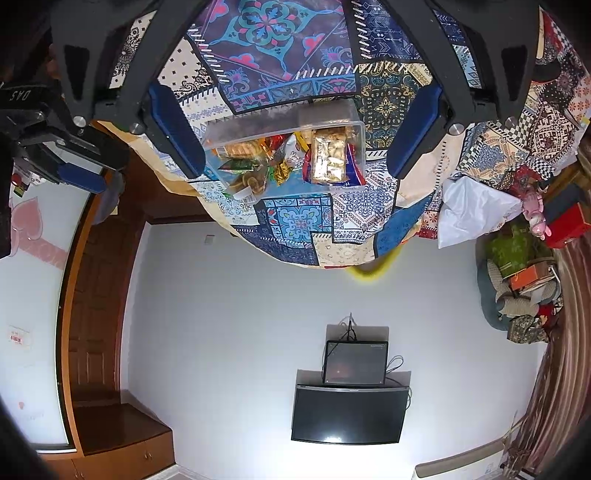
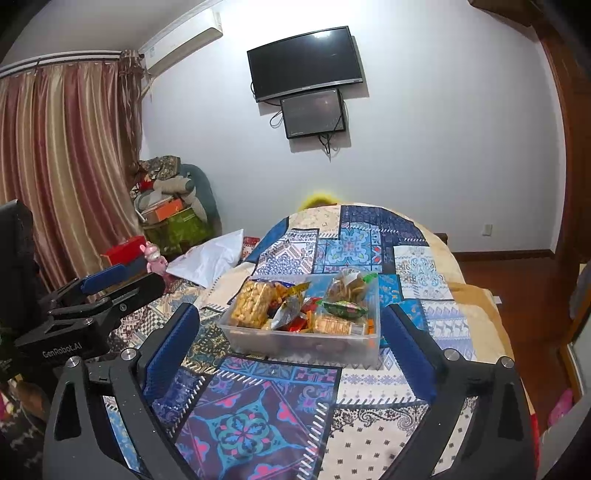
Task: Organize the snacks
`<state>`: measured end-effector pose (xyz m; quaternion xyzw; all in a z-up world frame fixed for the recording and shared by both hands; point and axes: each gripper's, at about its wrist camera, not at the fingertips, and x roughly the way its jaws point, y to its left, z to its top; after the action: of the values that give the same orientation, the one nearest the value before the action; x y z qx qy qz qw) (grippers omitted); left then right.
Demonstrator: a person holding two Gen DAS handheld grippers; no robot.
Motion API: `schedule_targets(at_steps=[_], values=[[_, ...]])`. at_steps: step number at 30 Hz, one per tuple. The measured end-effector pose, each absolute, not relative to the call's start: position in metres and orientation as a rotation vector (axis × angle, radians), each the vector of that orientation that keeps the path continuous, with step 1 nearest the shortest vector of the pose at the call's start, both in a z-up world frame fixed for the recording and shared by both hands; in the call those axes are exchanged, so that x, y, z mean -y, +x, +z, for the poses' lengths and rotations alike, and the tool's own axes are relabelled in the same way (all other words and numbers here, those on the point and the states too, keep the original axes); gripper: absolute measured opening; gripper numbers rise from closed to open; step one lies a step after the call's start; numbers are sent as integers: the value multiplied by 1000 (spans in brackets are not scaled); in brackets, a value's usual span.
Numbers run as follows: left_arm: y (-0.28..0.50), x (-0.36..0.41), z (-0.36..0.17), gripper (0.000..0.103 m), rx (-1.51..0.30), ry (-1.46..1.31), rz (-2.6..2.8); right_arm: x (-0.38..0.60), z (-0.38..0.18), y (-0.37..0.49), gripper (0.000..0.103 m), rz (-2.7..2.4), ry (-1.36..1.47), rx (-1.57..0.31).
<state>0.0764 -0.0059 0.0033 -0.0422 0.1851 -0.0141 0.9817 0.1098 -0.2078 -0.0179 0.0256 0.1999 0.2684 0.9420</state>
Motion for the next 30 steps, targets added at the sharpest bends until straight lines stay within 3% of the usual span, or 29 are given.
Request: schedule_targets(at_steps=[30], values=[[74,3,4,103,-360,-78,-19,205,-19,110,103,519,19,-390]])
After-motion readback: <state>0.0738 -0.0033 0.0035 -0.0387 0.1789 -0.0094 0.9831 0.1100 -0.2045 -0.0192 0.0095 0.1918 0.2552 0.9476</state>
